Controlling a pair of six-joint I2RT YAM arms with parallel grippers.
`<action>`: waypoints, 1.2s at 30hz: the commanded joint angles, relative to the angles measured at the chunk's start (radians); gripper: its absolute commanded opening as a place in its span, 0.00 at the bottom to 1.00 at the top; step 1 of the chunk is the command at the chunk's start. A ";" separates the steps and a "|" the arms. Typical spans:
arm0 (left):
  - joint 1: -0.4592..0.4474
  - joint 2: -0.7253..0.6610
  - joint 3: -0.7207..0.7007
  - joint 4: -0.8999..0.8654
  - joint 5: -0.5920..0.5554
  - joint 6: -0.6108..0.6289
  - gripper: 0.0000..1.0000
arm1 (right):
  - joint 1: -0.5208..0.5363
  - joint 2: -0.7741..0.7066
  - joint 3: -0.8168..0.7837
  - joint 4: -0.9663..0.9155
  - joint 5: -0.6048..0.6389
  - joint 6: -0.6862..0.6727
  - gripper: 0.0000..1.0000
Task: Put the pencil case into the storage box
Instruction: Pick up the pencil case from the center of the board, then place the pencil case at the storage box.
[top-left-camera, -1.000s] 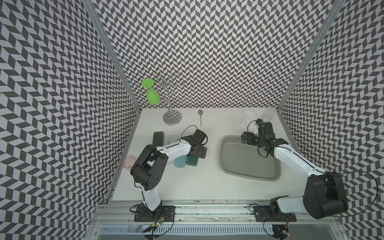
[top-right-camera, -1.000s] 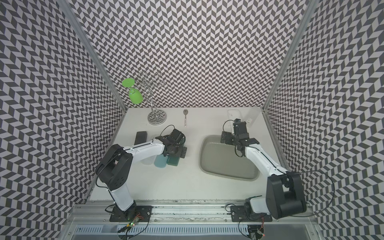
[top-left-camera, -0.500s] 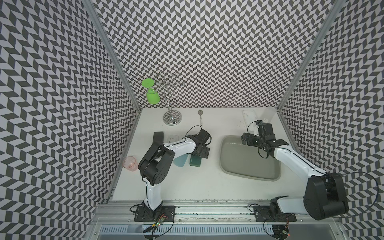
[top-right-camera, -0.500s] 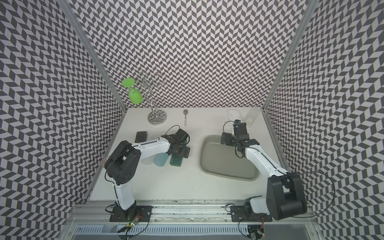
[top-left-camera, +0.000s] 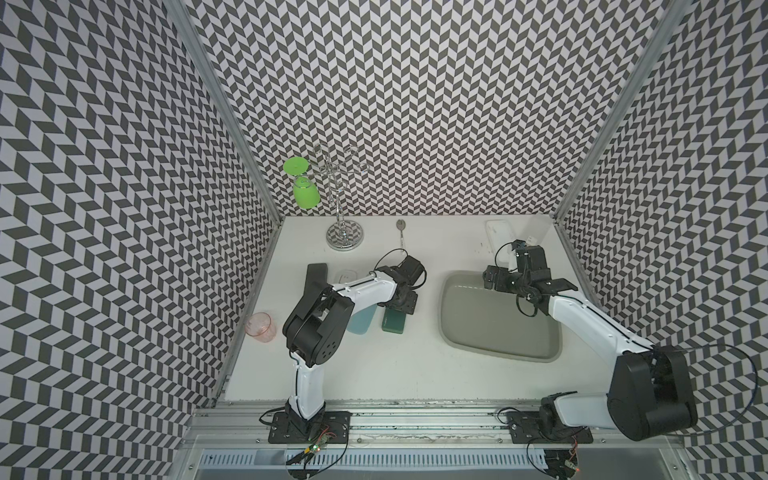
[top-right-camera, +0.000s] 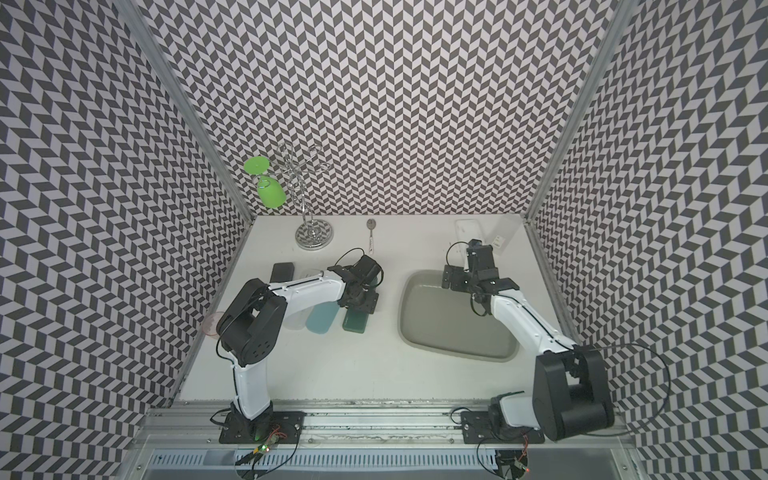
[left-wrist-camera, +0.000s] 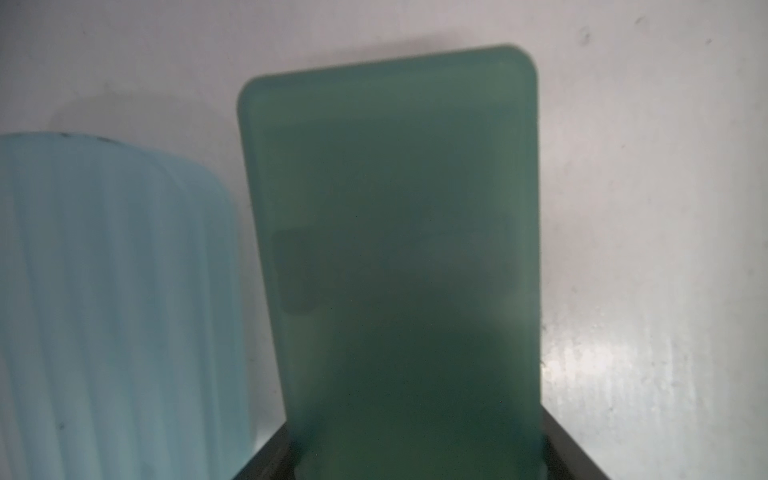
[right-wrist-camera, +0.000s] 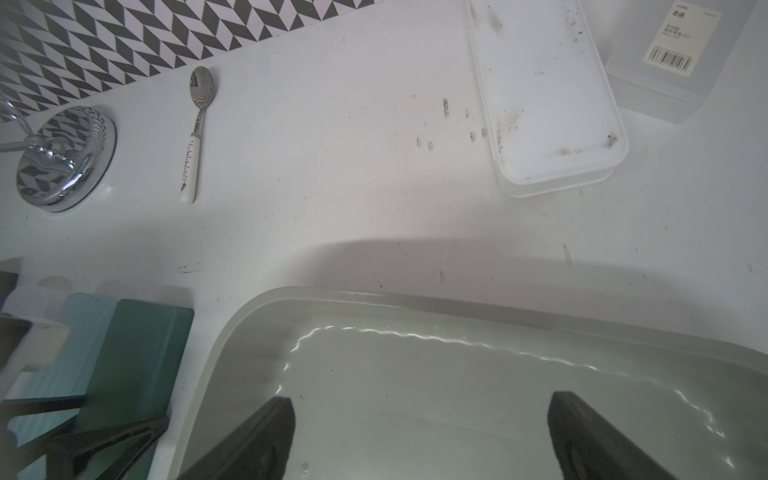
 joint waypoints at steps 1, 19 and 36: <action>-0.003 0.008 0.107 -0.114 -0.054 0.016 0.73 | -0.012 -0.045 0.028 -0.010 0.022 -0.008 0.99; -0.235 0.236 0.795 -0.387 0.140 -0.211 0.73 | -0.130 -0.197 -0.050 -0.059 0.157 0.067 0.99; -0.333 0.284 0.606 -0.266 0.053 -0.314 0.82 | -0.155 -0.307 -0.166 -0.079 0.140 0.055 1.00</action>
